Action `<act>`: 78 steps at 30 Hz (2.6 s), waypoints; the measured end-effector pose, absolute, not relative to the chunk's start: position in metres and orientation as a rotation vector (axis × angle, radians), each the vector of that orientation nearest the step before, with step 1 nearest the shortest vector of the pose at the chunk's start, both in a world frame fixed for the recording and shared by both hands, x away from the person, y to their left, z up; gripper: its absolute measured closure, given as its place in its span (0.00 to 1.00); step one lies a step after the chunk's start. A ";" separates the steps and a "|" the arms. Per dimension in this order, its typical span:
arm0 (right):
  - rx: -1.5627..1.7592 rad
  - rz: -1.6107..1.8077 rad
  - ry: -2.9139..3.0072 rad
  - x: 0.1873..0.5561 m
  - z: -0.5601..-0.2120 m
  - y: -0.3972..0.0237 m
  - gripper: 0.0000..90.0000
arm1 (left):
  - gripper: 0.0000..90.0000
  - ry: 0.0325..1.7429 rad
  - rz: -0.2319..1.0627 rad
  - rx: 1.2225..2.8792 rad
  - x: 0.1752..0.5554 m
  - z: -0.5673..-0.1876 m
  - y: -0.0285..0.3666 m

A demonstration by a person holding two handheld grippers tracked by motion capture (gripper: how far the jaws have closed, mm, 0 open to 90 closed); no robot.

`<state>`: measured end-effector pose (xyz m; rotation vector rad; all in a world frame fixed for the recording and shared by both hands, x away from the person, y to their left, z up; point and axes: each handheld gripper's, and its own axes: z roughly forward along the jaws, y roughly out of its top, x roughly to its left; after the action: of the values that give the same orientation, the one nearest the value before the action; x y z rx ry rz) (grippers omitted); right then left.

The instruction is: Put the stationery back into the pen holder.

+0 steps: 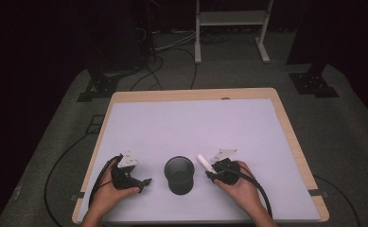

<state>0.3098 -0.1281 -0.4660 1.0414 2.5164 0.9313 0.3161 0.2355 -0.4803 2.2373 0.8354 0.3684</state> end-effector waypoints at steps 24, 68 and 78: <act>1.127 0.991 2.507 0.312 -0.462 -0.138 0.78 | 0.00 0.836 0.368 2.237 0.316 -0.480 0.235; 0.933 1.250 2.460 0.296 -0.366 -0.152 0.78 | 0.00 0.837 0.365 2.240 0.316 -0.480 0.236; 0.853 1.263 2.500 0.292 -0.358 -0.138 0.78 | 0.00 0.836 0.365 2.241 0.316 -0.480 0.236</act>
<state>0.2917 -0.1378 -0.3581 0.8533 2.5000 1.2635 0.3162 0.2357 -0.4802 2.2410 0.8364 0.3649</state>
